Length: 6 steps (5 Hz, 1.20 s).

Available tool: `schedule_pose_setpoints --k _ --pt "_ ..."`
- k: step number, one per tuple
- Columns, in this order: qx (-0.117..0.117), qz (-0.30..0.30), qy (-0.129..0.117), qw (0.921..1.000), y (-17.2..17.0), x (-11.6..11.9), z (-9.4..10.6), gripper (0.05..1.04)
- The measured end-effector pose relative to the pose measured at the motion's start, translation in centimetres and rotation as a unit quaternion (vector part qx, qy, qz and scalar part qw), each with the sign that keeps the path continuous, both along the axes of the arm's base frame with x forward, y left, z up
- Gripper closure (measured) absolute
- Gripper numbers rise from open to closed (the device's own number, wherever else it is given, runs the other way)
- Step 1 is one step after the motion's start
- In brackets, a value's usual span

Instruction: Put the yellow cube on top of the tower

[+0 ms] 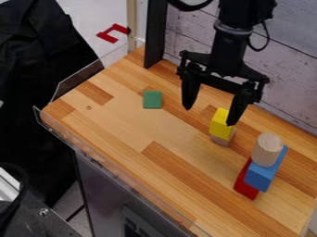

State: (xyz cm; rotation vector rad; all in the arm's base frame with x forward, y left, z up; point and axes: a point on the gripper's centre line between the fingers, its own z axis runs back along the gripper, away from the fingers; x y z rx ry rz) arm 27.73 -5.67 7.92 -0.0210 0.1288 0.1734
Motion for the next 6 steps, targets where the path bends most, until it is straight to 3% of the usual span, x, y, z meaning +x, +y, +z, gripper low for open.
schedule_pose_setpoints --k 1,2,3,6 --pt "0.002 0.001 0.017 0.9999 0.1 -0.3 -0.9 0.082" --pt "-0.024 -0.008 0.015 0.9996 -0.5 0.3 -2.3 0.082" --pt "-0.021 0.007 0.027 0.9994 0.0 0.8 -3.0 0.082" --pt "-0.019 0.032 0.017 0.9991 0.8 2.5 -2.9 0.082"
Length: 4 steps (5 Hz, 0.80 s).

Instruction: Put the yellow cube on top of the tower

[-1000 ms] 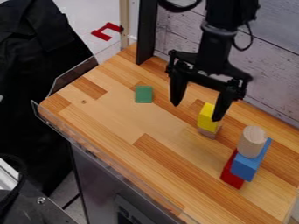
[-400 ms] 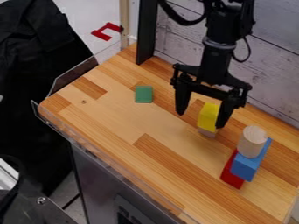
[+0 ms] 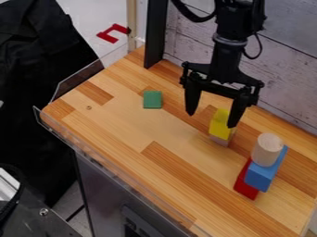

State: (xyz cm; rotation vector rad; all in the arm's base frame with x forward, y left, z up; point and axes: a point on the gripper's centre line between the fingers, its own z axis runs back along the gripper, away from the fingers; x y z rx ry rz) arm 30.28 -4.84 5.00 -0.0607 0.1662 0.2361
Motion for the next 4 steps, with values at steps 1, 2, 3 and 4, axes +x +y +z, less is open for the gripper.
schedule_pose_setpoints --k 1,2,3,4 --pt "-0.01 -0.001 0.007 0.9999 -0.4 0.4 -0.5 0.082" --pt "-0.012 -0.004 0.005 0.9999 -0.4 0.8 -0.3 0.082" --pt "-0.019 -0.005 0.017 0.9997 -0.7 1.0 -1.1 0.082" --pt "-0.023 -0.007 0.03 0.9993 -0.9 1.1 -2.0 0.082"
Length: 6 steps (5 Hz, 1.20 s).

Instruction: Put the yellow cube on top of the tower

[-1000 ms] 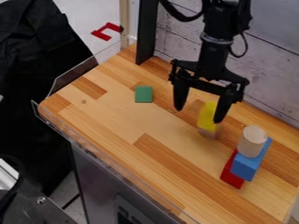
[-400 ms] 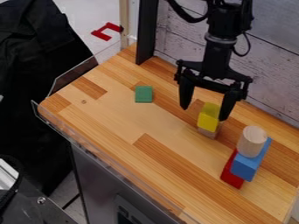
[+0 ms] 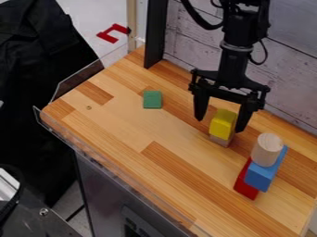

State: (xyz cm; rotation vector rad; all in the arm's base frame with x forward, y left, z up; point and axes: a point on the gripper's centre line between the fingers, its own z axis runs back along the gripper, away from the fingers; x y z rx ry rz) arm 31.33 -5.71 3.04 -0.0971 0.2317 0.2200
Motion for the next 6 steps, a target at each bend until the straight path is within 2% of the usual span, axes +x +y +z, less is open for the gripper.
schedule_pose_setpoints --k 2,3,4,5,6 --pt "-0.004 0.017 0.021 0.9996 0.2 -0.2 -1.4 0.112" --pt "-0.008 0.033 0.013 0.9993 0.3 0.0 -1.7 0.387" --pt "-0.011 0.038 0.007 0.9992 0.5 -0.1 -1.8 0.507" --pt "-0.009 0.045 -0.008 0.9989 0.7 -0.5 -0.5 0.507" --pt "0.011 0.045 -0.053 0.9976 1.5 -0.7 4.5 0.507"
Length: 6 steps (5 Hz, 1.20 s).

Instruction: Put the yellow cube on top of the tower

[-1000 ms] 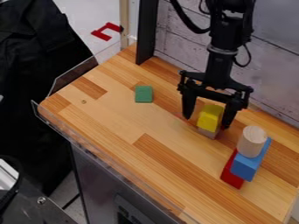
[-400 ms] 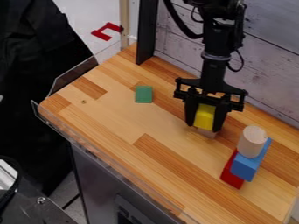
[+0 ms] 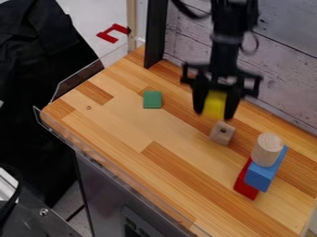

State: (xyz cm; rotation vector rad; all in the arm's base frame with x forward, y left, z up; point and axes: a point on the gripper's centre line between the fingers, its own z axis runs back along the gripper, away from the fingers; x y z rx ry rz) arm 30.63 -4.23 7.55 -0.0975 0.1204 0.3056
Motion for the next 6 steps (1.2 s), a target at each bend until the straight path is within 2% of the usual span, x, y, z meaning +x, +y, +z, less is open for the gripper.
schedule_pose_setpoints --k 1,2,3,4,6 --pt "0.017 -0.014 -0.028 0.9994 0.2 -1.2 4.8 0.507" --pt "0.015 -0.037 -0.024 0.9989 -0.9 -1.9 6.0 0.507" --pt "0.009 -0.089 -0.023 0.9957 -3.7 -2.6 6.2 0.507" --pt "0.006 -0.115 -0.029 0.9929 -5.5 -2.9 6.2 0.507" --pt "0.012 -0.133 -0.006 0.991 -7.5 -2.9 4.2 0.507"
